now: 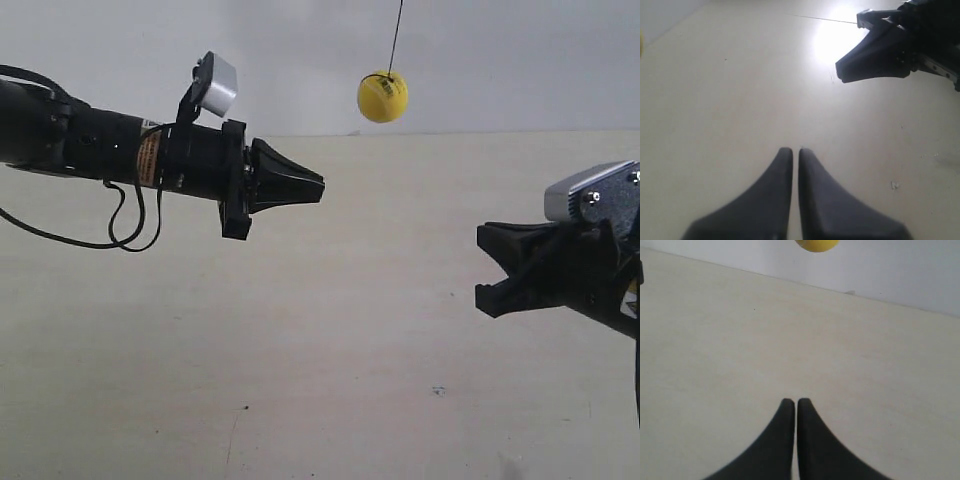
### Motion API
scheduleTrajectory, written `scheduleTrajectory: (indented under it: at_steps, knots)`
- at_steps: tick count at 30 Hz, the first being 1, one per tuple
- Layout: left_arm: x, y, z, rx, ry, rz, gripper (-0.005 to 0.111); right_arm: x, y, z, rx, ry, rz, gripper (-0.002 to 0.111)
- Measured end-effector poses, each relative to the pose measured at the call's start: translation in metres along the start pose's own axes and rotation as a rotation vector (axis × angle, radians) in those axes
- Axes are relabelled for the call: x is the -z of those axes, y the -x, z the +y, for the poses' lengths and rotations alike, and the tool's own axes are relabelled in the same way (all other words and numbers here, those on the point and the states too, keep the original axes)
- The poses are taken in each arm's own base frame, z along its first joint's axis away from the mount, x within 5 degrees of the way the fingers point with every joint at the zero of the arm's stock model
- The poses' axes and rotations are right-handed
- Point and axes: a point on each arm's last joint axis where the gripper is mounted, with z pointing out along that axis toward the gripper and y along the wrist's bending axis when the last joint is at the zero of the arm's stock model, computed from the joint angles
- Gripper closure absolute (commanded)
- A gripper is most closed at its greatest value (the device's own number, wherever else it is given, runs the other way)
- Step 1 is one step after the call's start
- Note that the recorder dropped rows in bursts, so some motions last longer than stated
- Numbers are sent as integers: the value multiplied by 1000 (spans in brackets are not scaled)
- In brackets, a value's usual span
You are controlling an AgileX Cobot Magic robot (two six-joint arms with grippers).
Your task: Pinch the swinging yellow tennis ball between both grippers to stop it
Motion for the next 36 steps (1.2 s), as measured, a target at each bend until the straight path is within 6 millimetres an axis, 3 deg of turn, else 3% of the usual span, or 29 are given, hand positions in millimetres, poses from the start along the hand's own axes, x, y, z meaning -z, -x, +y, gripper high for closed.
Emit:
scheduleTrajectory:
  at_steps: [8,14,26,36]
  knots:
    - [-1,-1,2,-2,21,18,102,-11,11,-5,50,12,-14,108]
    - [-2,-1,-1,-1,-2,19,102,-15,5,-1,66,66,22,108]
    - [-33,9,-27,-48,-108,29,102,-25,0,9,57,235,21,108]
    - [-37,8,-29,-63,-105,50,102,-25,2,11,62,259,3,108]
